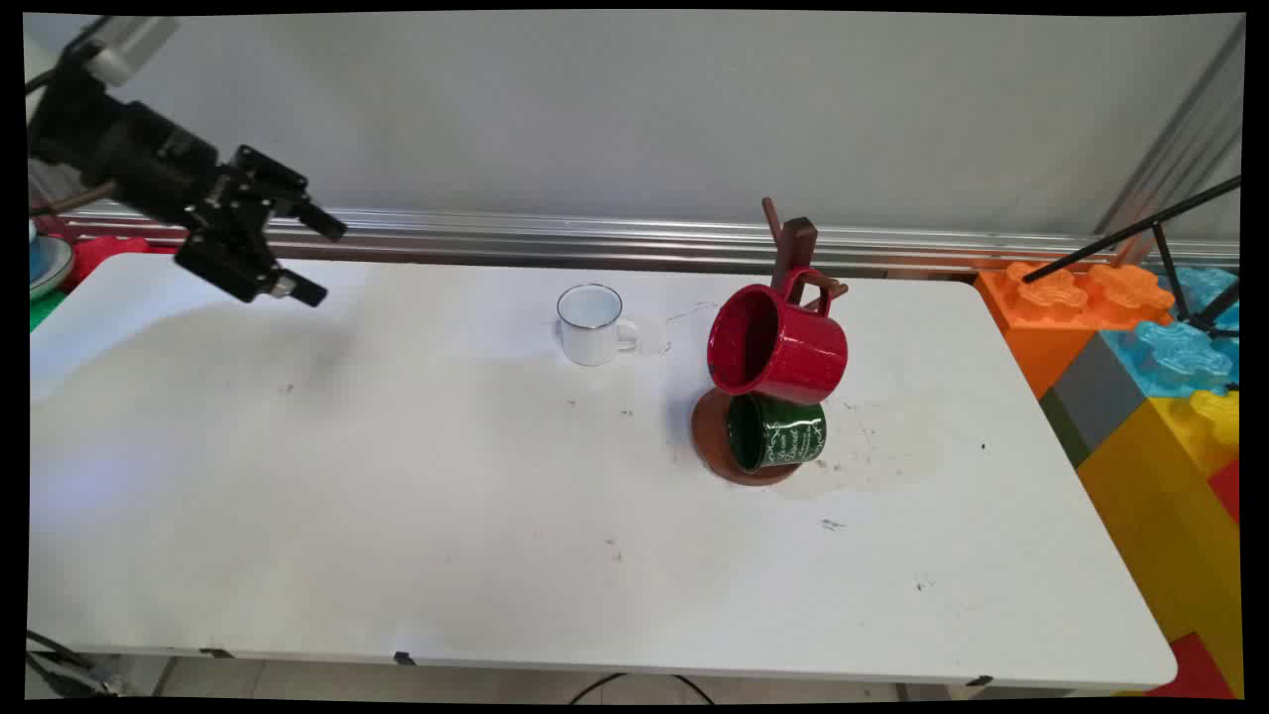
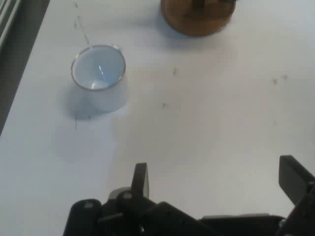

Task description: Pick up the red mug from the rack

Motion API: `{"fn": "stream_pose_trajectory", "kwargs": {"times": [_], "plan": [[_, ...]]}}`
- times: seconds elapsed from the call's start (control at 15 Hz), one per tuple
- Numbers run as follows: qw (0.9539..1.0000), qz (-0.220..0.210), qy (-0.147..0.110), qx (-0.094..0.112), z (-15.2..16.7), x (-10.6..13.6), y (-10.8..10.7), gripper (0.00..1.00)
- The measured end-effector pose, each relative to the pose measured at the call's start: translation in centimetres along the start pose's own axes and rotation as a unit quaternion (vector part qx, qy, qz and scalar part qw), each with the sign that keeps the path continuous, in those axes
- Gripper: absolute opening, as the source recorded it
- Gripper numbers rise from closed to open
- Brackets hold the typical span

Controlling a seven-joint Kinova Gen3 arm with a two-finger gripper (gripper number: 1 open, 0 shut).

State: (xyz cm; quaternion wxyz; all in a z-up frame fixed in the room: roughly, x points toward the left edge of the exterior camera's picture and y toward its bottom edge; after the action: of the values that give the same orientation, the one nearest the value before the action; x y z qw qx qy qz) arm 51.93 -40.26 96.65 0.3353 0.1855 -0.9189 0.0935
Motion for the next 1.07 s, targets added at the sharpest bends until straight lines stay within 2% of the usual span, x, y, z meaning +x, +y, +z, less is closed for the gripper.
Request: {"fn": "stream_pose_trajectory", "kwargs": {"times": [0.4, 0.87, 1.07], "plan": [[0.9991, -0.042, -0.005, 0.001, 2.8, 7.4, 2.4, 1.0], [0.9958, -0.091, -0.012, -0.009, 6.4, 14.2, 5.7, 1.0], [0.994, -0.108, -0.007, -0.018, 8.4, 16.9, 7.4, 1.0]]}}
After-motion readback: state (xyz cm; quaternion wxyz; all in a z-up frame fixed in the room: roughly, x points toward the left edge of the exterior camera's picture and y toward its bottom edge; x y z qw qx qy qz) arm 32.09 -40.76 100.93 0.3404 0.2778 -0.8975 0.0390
